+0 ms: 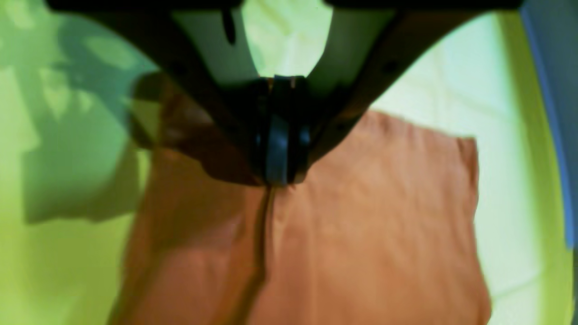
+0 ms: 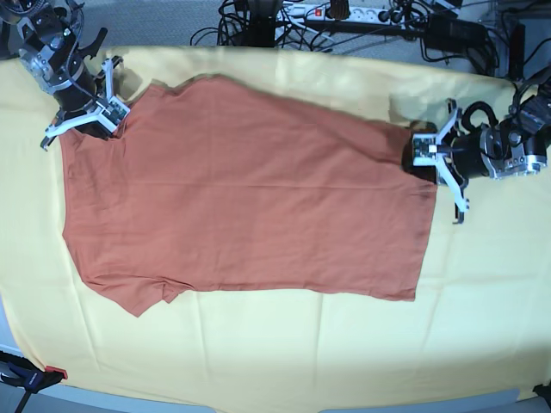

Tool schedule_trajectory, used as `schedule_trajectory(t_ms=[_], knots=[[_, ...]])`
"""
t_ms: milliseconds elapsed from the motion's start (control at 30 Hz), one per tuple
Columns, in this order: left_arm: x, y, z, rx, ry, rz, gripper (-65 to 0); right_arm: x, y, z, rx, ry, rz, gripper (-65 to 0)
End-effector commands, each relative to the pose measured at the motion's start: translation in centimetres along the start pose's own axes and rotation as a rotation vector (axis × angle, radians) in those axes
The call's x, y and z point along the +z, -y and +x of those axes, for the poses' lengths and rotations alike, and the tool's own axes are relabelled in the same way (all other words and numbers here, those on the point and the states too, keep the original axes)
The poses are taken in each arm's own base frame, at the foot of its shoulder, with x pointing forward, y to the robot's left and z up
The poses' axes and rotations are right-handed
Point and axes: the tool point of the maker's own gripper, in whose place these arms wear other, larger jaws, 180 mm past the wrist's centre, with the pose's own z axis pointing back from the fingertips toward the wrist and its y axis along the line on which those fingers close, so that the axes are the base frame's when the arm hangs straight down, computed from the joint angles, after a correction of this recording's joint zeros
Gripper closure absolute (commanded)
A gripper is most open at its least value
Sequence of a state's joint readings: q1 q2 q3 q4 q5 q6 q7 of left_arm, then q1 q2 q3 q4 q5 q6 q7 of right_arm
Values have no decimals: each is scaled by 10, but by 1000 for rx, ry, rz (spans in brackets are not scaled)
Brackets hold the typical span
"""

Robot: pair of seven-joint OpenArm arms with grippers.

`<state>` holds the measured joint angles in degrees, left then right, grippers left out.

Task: Fold the T-shirt properly
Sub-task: 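Grasp the shirt's collar-edge corners with both grippers and pull them outward, then hold the corners and drag the shirt toward the robot with both grippers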

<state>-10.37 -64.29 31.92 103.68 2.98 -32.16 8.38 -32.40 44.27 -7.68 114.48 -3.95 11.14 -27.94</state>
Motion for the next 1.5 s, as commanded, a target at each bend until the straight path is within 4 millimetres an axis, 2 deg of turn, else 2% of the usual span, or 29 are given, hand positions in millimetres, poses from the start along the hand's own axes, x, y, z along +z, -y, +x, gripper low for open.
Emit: schedule_trajectory(t_ms=[0, 133, 267, 533, 700, 733, 767, 800, 867, 900, 967, 1000, 1067, 1167, 1267, 1367, 1467], knots=[[6, -16, -5, -3, -12, 52, 0, -1, 16, 3, 11, 15, -43, 0], [0, -27, -13, 36, -23, 117, 0, -13, 35, -8, -4, -17, -93, 0], [0, -31, -18, 41, -52, 145, 0, -14, 56, -10, -44, -32, -182, 0], [5, -54, -24, 45, -84, 273, 0, -15, 60, -6, -58, -15, -201, 0], [2, -47, -22, 51, -73, 236, 0, -15, 61, -1, -59, 7, -203, 0], [2, -45, -21, 49, -68, 225, 0, -15, 63, 0, -62, 10, -211, -54], [2, -44, -20, 47, -67, 219, 0, -15, 67, 0, -68, 11, -227, -135], [2, -44, -20, 47, -67, 219, -21, -14, 73, 0, -80, 12, -258, -218], [2, -44, -22, 47, -77, 218, -163, -11, 87, -1, -106, 5, -327, -340], [2, -44, -23, 48, -81, 217, -232, -9, 94, -3, -119, -6, -360, -365], [2, -44, -23, 47, -81, 215, -341, -6, 107, -4, -120, -29, -415, -364], [2, -44, -23, 48, -83, 216, -368, -5, 113, -3, -113, -34, -437, -364], [3, -47, -26, 63, -97, 233, -377, -3, 118, -2, -116, -36, -453, -364], [5, -50, -36, 163, -140, 264, -377, -5, 113, -9, -122, -80, -426, -364], [3, -35, -42, 228, -177, 184, -377, -9, 97, -19, -140, -141, -335, -364], [4, -12, -33, 169, -149, 45, -377, -10, 82, -15, -106, -139, -254, -364], [16, -5, -22, 111, -120, -12, -377, -3, 66, -5, -48, -123, -183, -364]])
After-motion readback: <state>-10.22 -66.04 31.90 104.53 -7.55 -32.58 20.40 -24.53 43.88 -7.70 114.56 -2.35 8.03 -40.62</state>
